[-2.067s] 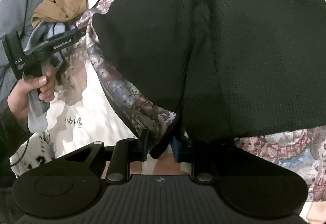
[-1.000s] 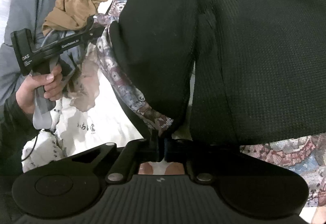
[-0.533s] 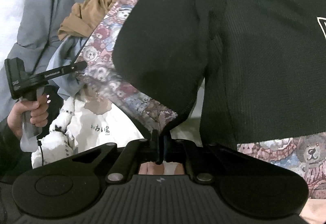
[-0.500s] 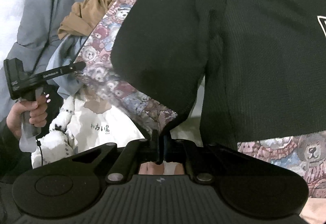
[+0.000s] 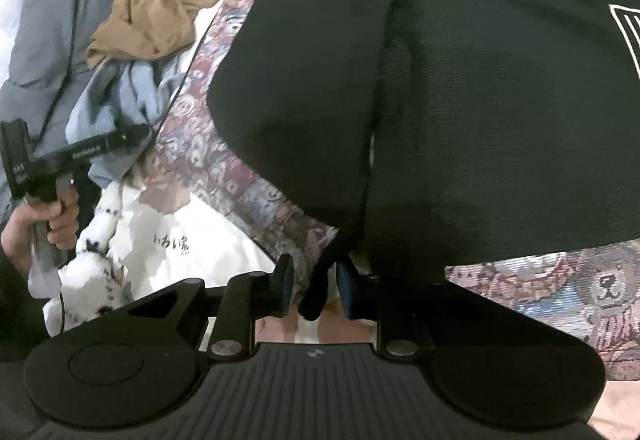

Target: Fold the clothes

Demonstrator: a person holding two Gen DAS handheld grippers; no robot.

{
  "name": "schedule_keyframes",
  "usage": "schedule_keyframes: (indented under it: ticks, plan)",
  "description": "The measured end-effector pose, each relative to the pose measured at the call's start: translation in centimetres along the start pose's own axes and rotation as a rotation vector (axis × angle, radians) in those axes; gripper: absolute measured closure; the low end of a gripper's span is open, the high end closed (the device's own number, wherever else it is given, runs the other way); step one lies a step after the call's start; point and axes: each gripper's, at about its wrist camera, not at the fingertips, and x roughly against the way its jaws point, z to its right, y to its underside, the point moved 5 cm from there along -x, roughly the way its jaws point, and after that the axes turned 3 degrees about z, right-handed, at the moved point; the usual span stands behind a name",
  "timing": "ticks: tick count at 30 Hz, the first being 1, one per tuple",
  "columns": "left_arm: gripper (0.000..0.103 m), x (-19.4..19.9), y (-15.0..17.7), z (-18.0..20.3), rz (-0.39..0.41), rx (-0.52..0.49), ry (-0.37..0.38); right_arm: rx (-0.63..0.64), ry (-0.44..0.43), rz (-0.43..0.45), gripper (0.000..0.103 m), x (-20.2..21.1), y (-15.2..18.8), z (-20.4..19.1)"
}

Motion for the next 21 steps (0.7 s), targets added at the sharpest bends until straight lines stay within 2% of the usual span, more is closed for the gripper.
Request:
schedule_keyframes:
  ticks: [4, 8, 11, 13, 14, 15, 17, 18, 19, 20, 21]
  plan:
    - [0.054, -1.7, 1.0, 0.3, -0.035, -0.049, -0.031, -0.021, 0.017, 0.008, 0.072, -0.1, 0.0, 0.3]
    - [0.052, -2.9, 1.7, -0.1, -0.064, -0.031, -0.026, -0.048, 0.025, -0.002, 0.072, -0.8, 0.3, 0.8]
    - [0.055, -2.9, 2.0, -0.3, -0.077, -0.015, -0.008, -0.059, 0.016, -0.01, 0.072, -1.4, 0.5, 0.8]
    - [0.07, -2.9, 2.2, -0.5, -0.085, -0.004, 0.004, -0.064, -0.003, -0.009, 0.072, -1.9, 0.6, 0.7]
    - [0.082, -2.9, 2.3, -0.6, -0.09, 0.001, 0.01, -0.067, -0.012, -0.011, 0.072, -2.3, 0.6, 0.7]
    - [0.088, -2.9, 2.4, -0.7, -0.094, 0.007, 0.016, -0.07, -0.02, -0.014, 0.072, -2.6, 0.7, 0.7]
    - [0.094, -2.6, 2.5, -0.8, -0.096, 0.01, 0.017, -0.067, -0.037, -0.023, 0.073, -3.1, 0.7, 0.7]
    - [0.095, -2.1, 2.4, -1.0, -0.089, 0.007, 0.008, -0.065, -0.045, -0.028, 0.076, -3.3, 0.8, 0.6]
    - [0.095, -1.7, 2.3, -1.0, -0.087, 0.003, 0.0, -0.061, -0.059, -0.034, 0.092, -3.3, 0.8, 0.5]
    - [0.096, -1.4, 2.1, -1.1, -0.085, -0.002, -0.007, -0.054, -0.08, -0.04, 0.101, -3.2, 0.8, 0.3]
    - [0.096, -1.0, 2.0, -1.1, -0.083, -0.007, -0.014, -0.047, -0.097, -0.039, 0.101, -2.9, 0.7, 0.1]
